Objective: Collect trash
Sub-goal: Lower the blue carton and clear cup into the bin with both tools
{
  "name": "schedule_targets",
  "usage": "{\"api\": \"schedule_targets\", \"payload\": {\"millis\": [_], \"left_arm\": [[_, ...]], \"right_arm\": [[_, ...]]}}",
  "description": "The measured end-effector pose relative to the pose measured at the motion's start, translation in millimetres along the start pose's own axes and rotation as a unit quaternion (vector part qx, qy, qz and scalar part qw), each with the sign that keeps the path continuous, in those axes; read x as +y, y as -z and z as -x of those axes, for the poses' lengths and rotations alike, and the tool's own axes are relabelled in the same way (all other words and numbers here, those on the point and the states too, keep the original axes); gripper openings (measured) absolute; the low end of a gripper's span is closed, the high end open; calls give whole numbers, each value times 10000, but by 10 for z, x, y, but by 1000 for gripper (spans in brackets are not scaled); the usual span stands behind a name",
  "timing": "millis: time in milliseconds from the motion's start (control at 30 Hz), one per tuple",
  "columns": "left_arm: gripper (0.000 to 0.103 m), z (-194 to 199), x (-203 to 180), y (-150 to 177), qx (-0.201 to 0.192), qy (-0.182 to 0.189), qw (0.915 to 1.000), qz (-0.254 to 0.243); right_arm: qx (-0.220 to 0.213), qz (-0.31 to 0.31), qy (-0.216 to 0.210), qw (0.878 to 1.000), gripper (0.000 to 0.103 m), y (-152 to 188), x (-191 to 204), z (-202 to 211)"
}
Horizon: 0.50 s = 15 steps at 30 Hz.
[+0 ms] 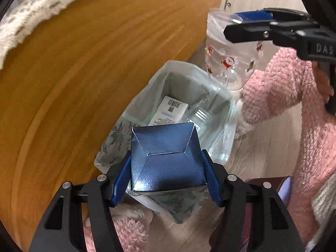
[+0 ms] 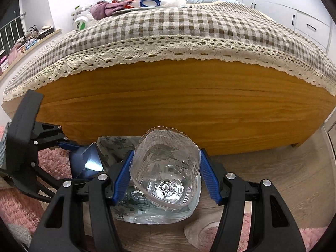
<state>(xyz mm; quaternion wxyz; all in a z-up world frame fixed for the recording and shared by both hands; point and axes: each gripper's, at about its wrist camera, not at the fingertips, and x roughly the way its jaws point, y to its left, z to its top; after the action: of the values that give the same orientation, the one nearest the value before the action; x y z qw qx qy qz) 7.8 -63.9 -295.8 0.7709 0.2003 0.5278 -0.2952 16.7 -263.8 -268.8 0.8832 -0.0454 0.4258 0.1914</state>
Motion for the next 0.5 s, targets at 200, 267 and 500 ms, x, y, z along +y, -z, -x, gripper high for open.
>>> {"api": "schedule_targets", "payload": {"millis": [200, 267, 500], "left_arm": [[60, -215, 48, 17, 139, 70, 9994, -300], [60, -277, 46, 13, 164, 88, 9990, -400], [61, -525, -96, 24, 391, 136, 9918, -1211]], "right_arm": [[191, 47, -39, 9998, 60, 11, 0, -167], [281, 69, -86, 9995, 60, 30, 10, -245], [486, 308, -159, 9982, 60, 77, 63, -484]]}}
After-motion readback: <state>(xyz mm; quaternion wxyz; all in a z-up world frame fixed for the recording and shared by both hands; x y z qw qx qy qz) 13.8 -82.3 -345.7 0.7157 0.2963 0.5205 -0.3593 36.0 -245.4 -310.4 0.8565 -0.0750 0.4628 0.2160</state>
